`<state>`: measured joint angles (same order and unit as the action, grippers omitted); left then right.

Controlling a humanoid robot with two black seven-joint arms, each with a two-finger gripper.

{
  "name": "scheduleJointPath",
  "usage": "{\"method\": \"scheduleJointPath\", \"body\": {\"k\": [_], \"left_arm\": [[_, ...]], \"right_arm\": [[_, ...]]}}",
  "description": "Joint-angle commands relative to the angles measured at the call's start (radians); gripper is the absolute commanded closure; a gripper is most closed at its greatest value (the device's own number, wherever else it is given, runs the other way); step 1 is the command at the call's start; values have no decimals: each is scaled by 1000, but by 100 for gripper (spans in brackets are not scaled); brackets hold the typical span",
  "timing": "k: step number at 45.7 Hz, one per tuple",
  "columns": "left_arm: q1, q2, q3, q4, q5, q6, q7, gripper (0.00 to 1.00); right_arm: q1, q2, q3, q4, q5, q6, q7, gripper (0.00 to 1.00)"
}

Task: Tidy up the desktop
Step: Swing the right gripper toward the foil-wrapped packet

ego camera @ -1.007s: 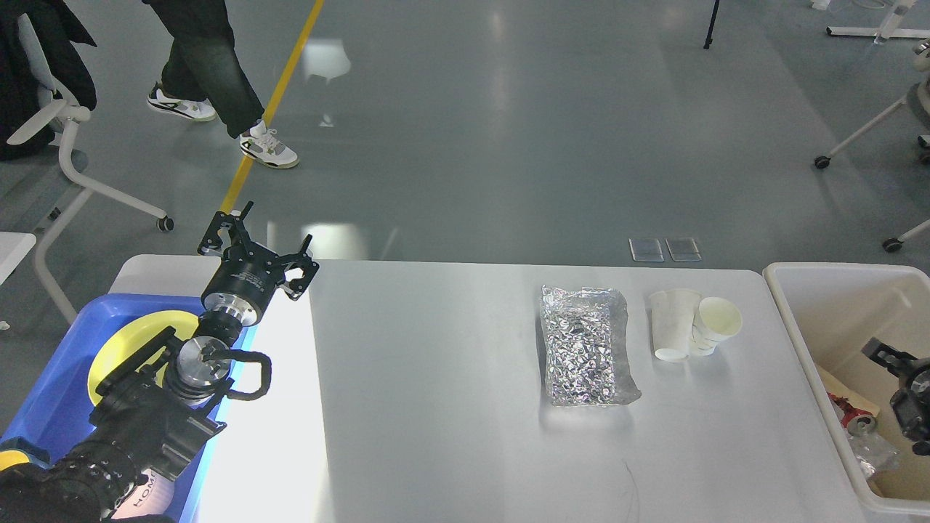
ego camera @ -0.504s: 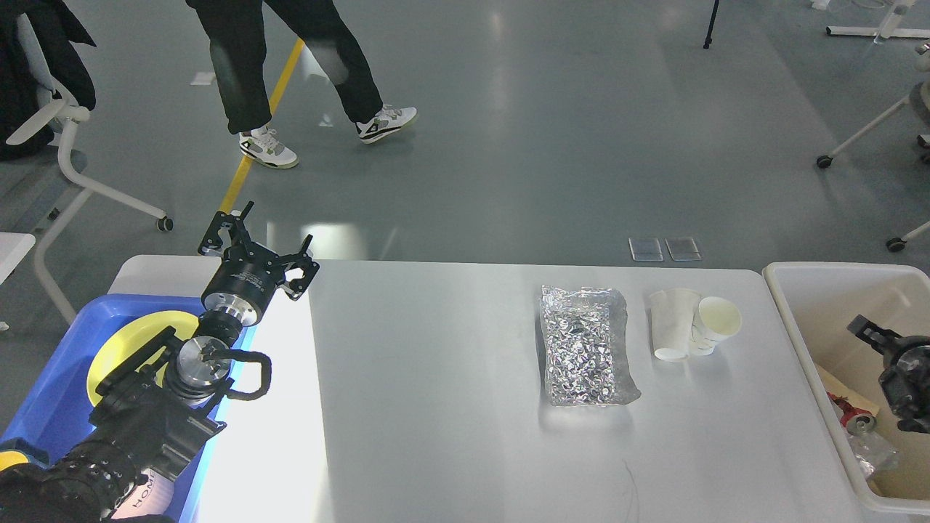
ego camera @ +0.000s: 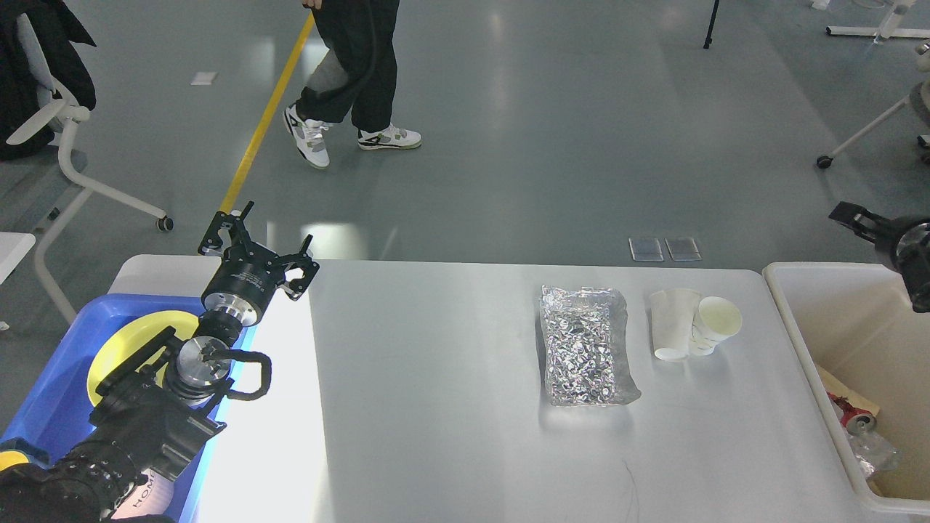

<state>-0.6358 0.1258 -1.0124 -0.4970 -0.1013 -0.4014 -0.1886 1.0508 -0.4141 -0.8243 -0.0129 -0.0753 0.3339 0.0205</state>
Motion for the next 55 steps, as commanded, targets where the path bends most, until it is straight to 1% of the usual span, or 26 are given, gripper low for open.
{"method": "scheduleJointPath", "body": {"k": [1,2,7,11,16,18,20,22,26,28,30,34,36,38,43,46,50,55], "left_arm": [[1,0,0,0,0,1,0,2],[1,0,0,0,0,0,0,2],[-1,0,0,0,0,0,0,2],[-1,0,0,0,0,0,0,2],[1,0,0,0,0,0,0,2],[1,0,0,0,0,0,0,2],[1,0,0,0,0,0,0,2],[1,0,0,0,0,0,0,2],[1,0,0,0,0,0,0,2],[1,0,0,0,0,0,0,2],[1,0,0,0,0,0,0,2],[1,0,-2,0,0,0,0,2],[1,2,-2,0,0,0,0,2],[2,2,-3,0,0,0,0,2],[2,6,-3,0,0,-2,0,2],[4,6,-3,0,0,-7,0,2],[4,6,-3,0,0,-10,-2,2],[4,6,-3,0,0,-10,-2,2]], "right_arm": [[121,34,-22,-1,2,154,27,0],[165,67,-24,-2,2,212,27,0],[254,142,-26,-6,2,339,27,0],[320,202,-29,-6,0,468,24,0],[415,245,-44,54,-1,618,19,0],[474,258,-67,127,-1,626,16,0],[546,259,-93,233,-1,626,13,0],[622,250,-122,379,-3,626,12,0],[785,195,-183,718,-12,626,7,0],[857,181,-208,891,-20,591,1,0],[922,175,-222,1048,-24,533,-19,0],[1011,172,-246,1324,-23,409,-80,0],[1038,175,-257,1428,-18,363,-102,0],[1054,181,-263,1490,-12,327,-105,0],[1039,178,-272,1475,32,266,-105,0],[1009,178,-295,1438,57,203,-103,0],[937,173,-322,1403,83,113,-103,0],[813,156,-349,1299,138,34,-103,0]]}}
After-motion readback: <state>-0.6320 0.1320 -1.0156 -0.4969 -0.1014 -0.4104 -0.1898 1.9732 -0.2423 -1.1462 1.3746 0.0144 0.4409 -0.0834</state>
